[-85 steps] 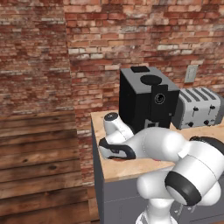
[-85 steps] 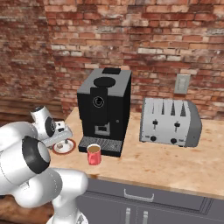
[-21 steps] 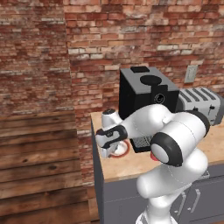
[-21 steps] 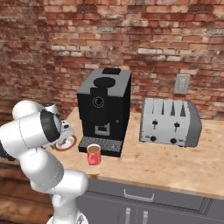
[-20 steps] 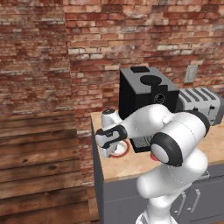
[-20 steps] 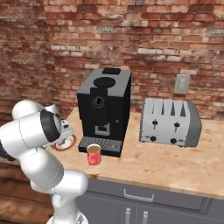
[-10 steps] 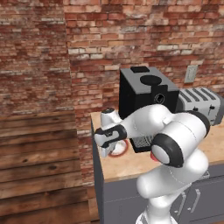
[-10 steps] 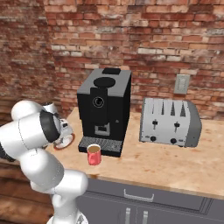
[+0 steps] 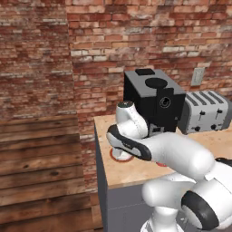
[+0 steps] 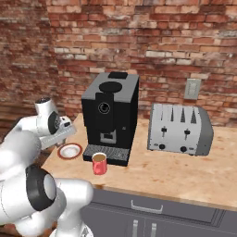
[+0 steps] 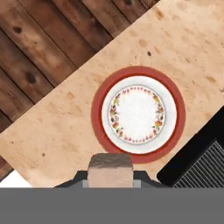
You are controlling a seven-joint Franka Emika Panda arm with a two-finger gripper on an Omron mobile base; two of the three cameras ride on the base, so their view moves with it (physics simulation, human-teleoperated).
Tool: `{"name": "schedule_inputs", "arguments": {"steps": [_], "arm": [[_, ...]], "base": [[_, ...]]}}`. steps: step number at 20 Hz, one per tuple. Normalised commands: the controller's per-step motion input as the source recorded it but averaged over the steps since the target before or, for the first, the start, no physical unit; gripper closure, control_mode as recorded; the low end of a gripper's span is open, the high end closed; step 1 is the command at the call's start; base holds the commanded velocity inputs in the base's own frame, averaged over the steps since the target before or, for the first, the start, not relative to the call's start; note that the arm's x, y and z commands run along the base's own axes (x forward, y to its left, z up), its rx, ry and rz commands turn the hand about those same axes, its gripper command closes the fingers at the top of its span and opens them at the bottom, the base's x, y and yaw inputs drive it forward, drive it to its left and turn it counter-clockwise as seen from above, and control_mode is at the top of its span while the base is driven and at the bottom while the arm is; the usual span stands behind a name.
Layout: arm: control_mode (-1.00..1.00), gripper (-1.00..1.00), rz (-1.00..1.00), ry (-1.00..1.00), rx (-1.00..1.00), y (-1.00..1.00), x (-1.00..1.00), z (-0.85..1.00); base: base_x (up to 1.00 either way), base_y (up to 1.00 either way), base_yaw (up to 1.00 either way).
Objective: Take a sugar cube from the saucer and place it inside the coffee. Then, grab milk from the fridge and place it next to the coffee on the counter to sweeten the coffee.
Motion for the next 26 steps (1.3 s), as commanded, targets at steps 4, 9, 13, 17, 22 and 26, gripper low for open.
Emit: {"name": "schedule_inputs", "arguments": {"steps": [4,9,13,17,22,26], "arm": [[-1.00,1.00,0.00,-0.06,0.11,-0.78,-0.98,0.80],[-1.00,1.00,-0.09,-0.08,0.10,-0.72,-1.00,0.31],[-1.00,1.00,-0.22,-0.10,0.06,-0.39,-0.87,0.59],[-1.00,1.00,-0.32,0.00,0.05,-0.43,-0.09,0.94],[-1.00,1.00,-0.39,0.08,0.02,-0.44,0.17,0.38],[-1.00,1.00,-0.21,0.09,0.00,-0.07,0.23,-0.50]], "base": [[0.00,0.00,0.00],[0.00,0.00,0.00],[0.00,0.00,0.00],[0.00,0.00,0.00],[0.00,0.00,0.00],[0.00,0.00,0.00]]}}
